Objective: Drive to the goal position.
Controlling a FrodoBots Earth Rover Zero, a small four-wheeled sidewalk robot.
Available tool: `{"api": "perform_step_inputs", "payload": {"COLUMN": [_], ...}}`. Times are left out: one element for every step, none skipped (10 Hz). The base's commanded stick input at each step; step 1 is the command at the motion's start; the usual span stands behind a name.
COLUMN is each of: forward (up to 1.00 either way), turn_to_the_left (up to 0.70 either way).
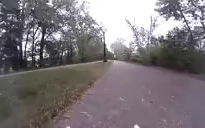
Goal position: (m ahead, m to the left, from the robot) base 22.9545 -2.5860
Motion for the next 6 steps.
{"api": "perform_step_inputs", "payload": {"forward": [0.70,0.70,0.70,0.70,0.70,0.70], "turn_to_the_left": [0.00,0.00,0.00,-0.11,-0.35,-0.35]}}
